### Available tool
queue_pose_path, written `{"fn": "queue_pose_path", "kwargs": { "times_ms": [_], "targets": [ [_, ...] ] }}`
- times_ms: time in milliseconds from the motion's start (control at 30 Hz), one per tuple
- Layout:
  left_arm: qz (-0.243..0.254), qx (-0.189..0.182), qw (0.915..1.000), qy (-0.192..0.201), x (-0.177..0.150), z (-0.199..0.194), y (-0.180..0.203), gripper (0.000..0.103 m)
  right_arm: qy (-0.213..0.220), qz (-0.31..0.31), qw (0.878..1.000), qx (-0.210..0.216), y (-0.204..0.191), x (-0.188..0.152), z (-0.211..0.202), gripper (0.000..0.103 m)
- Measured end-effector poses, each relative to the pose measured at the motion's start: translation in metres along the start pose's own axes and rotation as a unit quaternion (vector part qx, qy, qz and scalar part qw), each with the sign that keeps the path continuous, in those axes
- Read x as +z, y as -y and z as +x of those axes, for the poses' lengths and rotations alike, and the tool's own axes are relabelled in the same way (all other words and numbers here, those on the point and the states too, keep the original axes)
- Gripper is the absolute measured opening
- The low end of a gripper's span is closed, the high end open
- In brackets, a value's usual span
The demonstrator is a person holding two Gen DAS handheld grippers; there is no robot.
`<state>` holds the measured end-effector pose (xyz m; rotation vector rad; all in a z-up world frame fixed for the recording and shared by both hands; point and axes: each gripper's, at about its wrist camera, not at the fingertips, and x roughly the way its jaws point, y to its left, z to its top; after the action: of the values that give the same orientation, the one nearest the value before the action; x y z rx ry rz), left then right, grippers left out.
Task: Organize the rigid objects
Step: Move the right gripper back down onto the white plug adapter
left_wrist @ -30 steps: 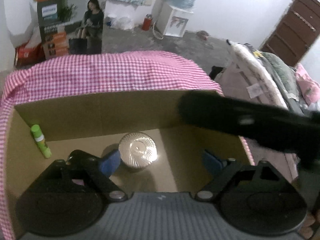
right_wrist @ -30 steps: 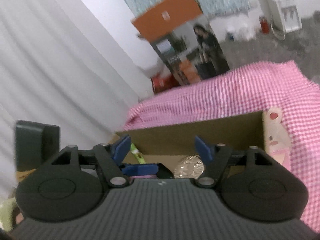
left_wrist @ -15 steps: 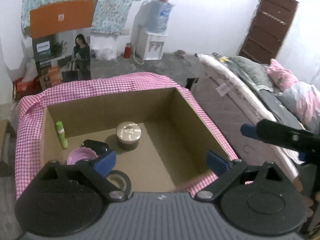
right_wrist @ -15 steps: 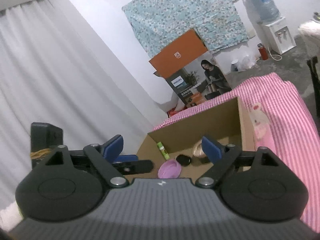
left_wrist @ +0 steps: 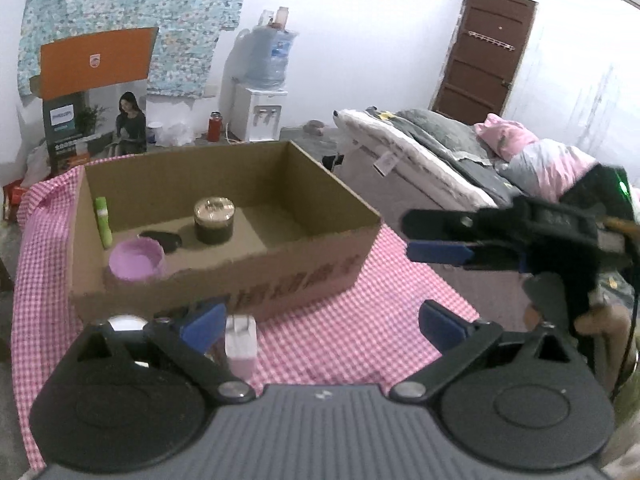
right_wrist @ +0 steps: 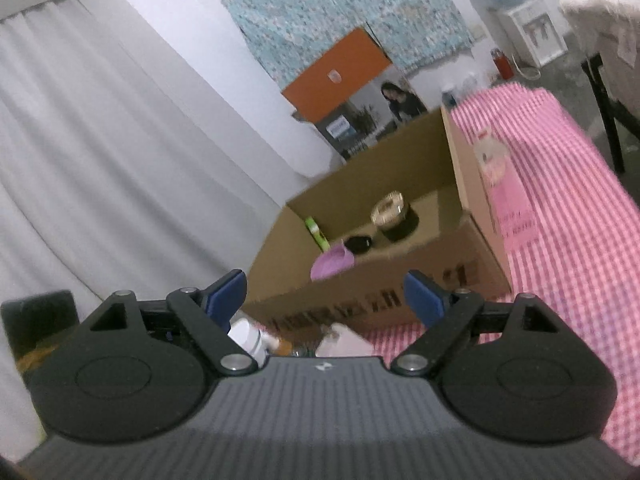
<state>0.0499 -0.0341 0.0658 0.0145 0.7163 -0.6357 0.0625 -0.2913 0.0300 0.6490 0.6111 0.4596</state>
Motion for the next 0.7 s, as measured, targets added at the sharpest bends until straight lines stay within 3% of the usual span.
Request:
{"fn": "queue_pose_path", "kwargs": {
  "times_ms": [400,600,700],
  "targets": [
    [0.038,0.014,0.9991,-0.01,-0.051,0.044,0.001,0.102,-0.079,0.022,0.997,-0.004,-0.005,-0.024,0.072,0.086],
    [0.052,0.055,0.997,-0.014,-0.062,0.072,-0.005,0.094,-0.114,0.028,0.993,-0.02,-0.003,-0.025,0.113,0.068],
    [0.049,0.066,0.9964,-0.019,-0.065,0.081,-0.01,0.085,-0.135,0.035,0.99,-0.023,0.002,-0.024,0.131,0.059]
  ]
}}
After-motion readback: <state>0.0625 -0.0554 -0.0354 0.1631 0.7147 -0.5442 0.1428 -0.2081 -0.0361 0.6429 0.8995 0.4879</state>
